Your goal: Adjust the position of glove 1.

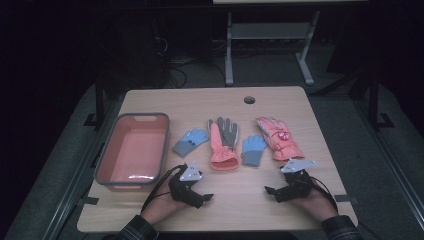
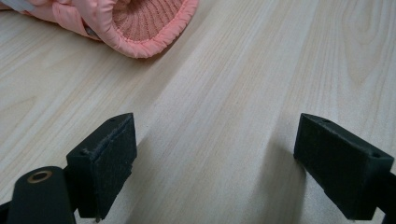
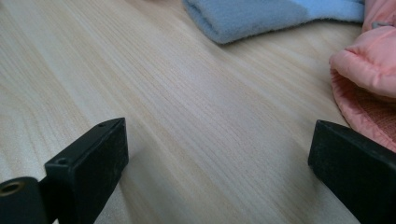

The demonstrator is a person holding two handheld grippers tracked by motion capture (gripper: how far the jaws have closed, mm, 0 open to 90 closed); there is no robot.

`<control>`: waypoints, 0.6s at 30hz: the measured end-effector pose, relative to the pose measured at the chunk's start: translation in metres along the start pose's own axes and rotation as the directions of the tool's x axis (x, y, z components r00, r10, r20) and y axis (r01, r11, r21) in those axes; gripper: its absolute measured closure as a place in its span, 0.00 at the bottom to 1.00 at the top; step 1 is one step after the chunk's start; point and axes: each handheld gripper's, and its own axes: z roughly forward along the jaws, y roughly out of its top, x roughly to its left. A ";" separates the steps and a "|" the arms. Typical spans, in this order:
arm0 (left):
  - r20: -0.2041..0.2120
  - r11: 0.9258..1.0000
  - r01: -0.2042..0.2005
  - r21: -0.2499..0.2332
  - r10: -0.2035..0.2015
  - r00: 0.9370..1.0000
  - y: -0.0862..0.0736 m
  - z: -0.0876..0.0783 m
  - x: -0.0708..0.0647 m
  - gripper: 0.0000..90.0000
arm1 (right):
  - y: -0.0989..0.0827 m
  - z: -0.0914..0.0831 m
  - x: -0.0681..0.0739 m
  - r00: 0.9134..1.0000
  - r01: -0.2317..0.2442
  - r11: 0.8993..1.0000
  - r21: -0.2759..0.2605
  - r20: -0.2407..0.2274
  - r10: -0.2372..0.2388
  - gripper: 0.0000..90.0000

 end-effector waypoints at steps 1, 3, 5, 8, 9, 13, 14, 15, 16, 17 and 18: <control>0.000 1.000 0.000 0.000 0.000 1.000 0.000 0.000 0.000 0.14 | 0.000 0.000 0.000 1.000 0.000 1.000 -0.001 0.000 0.000 0.05; 0.000 1.000 0.001 0.000 -0.001 1.000 0.000 0.000 0.000 0.14 | 0.000 0.000 0.000 1.000 0.001 1.000 0.001 0.000 -0.001 0.06; -0.001 1.000 0.005 -0.002 -0.005 1.000 0.000 0.000 0.000 0.14 | 0.000 -0.002 -0.001 1.000 0.004 1.000 -0.012 -0.003 -0.004 0.19; 0.000 1.000 0.011 -0.004 -0.011 1.000 0.000 0.000 0.000 0.14 | 0.001 -0.005 -0.002 1.000 -0.003 1.000 -0.018 -0.013 0.003 0.30; 0.000 1.000 0.012 -0.004 -0.012 1.000 0.000 0.000 0.000 0.14 | 0.002 -0.007 -0.002 1.000 -0.018 1.000 -0.014 -0.015 0.018 0.44; -0.001 1.000 0.004 0.004 -0.004 1.000 0.000 0.000 0.000 0.14 | 0.008 -0.011 -0.002 1.000 0.003 1.000 -0.025 -0.024 -0.003 0.64; -0.001 1.000 0.008 -0.001 -0.008 1.000 0.000 0.000 0.000 0.14 | 0.011 -0.012 -0.002 1.000 0.010 1.000 -0.026 -0.024 -0.010 0.69; -0.001 1.000 0.008 -0.001 -0.008 1.000 0.000 0.000 0.000 0.14 | 0.011 -0.012 -0.002 1.000 0.010 1.000 -0.026 -0.024 -0.010 0.69; -0.001 1.000 0.010 -0.004 -0.010 1.000 0.000 0.000 0.000 0.14 | 0.013 -0.013 -0.002 1.000 0.016 0.999 -0.033 -0.023 -0.017 0.76; -0.003 1.000 -0.003 0.001 0.003 1.000 -0.001 -0.001 0.002 0.14 | 0.018 -0.013 -0.003 1.000 0.021 0.999 -0.040 -0.022 -0.022 0.83; -0.005 1.000 -0.003 0.001 0.003 1.000 -0.001 -0.001 0.002 0.14 | 0.021 -0.012 -0.003 1.000 0.013 0.999 -0.041 -0.025 -0.014 0.88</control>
